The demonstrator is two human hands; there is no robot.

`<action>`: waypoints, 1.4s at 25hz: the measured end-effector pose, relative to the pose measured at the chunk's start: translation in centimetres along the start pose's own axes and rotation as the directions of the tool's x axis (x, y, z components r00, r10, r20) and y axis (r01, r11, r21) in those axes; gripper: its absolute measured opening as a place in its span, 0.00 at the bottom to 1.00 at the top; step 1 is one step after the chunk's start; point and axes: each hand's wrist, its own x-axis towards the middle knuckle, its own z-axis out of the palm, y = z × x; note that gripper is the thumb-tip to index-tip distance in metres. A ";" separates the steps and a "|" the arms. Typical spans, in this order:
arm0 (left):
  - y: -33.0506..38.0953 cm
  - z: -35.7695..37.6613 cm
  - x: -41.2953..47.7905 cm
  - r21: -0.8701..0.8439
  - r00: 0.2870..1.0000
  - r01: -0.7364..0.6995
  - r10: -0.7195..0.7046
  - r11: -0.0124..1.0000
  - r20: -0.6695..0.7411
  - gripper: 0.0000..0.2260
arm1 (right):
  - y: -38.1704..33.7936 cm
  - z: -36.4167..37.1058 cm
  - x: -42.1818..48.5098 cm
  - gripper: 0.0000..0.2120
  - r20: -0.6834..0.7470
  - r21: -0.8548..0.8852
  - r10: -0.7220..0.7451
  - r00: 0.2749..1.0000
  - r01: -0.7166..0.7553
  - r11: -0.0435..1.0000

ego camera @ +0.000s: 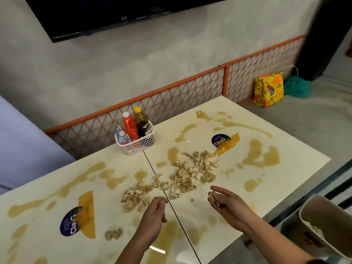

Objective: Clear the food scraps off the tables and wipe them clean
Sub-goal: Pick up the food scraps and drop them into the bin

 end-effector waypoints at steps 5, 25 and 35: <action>4.5 7.8 -0.4 -0.170 0.995 0.034 -0.018 0.985 0.098 0.14 | -4.1 -6.7 -2.3 0.07 -0.050 -0.047 -0.051 0.997 0.049 0.998; 7.1 25.1 -4.0 0.125 0.959 0.002 -0.037 0.992 0.280 0.10 | -9.4 -38.4 -2.9 0.19 -0.722 0.413 0.211 0.659 0.166 0.895; 8.1 28.8 -4.9 0.251 0.931 -0.112 0.014 0.961 0.364 0.07 | -6.0 -29.8 -7.4 0.17 -0.287 0.095 0.239 0.928 -0.221 0.971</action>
